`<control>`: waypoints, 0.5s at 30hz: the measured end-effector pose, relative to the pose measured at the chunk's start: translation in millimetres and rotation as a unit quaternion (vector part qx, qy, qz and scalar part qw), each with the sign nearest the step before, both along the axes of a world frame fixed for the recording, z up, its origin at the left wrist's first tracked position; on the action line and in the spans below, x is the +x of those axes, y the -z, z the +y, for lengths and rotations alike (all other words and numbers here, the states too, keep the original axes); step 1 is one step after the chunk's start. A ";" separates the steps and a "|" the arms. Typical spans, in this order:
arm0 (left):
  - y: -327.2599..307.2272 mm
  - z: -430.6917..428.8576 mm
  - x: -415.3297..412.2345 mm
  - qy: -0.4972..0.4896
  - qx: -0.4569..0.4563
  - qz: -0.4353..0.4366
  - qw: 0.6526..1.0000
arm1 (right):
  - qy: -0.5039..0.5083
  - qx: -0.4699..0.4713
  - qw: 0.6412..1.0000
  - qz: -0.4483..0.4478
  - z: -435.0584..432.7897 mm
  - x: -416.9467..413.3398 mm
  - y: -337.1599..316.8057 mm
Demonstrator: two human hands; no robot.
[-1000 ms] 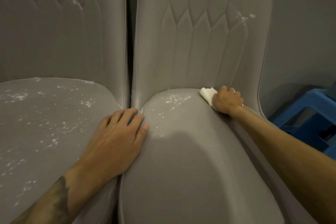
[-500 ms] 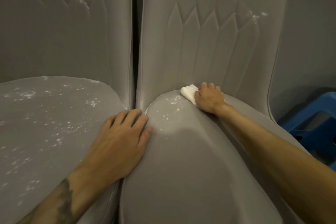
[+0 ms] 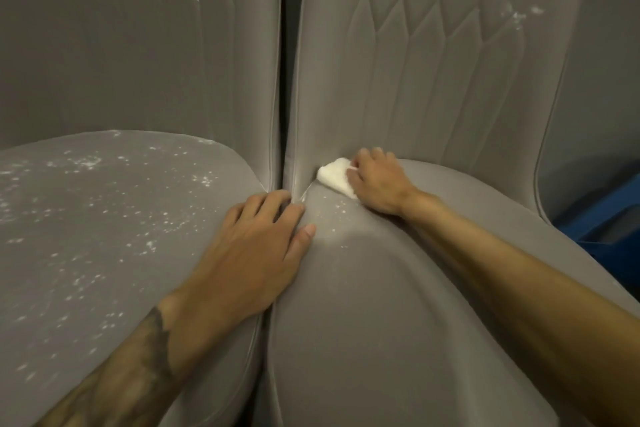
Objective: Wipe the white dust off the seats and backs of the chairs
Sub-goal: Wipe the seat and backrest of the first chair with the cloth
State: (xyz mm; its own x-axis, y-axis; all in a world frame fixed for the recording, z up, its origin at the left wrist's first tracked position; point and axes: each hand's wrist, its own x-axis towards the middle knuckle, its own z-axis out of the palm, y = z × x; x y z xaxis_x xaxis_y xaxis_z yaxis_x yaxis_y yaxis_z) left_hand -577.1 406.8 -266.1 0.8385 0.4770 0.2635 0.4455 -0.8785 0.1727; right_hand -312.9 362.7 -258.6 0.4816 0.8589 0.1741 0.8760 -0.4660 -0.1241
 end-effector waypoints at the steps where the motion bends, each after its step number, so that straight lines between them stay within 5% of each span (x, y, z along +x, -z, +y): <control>1: -1.2 2.3 -3.0 0.002 0.005 0.006 1.000 | -0.047 0.016 0.999 0.001 -5.2 -10.6 3.6; 4: -1.4 11.6 -13.2 0.004 -0.006 0.022 1.000 | -0.125 0.027 0.992 0.022 -23.3 -18.3 4.0; 10: 0.2 11.4 -15.7 -0.002 -0.001 0.019 1.000 | 0.017 -0.026 0.999 -0.011 11.6 -19.5 -7.9; 15: -3.6 7.9 -15.8 -0.008 0.019 0.039 0.999 | -0.149 0.029 0.988 0.034 -24.7 -51.2 3.4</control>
State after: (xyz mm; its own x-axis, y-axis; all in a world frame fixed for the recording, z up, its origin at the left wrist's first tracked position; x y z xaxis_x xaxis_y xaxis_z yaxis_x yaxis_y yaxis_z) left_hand -592.9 414.7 -262.5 0.8499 0.4808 0.2154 0.4698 -0.8767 0.1032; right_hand -364.1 338.0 -262.1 0.2217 0.9538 0.2027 0.9620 -0.1800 -0.2054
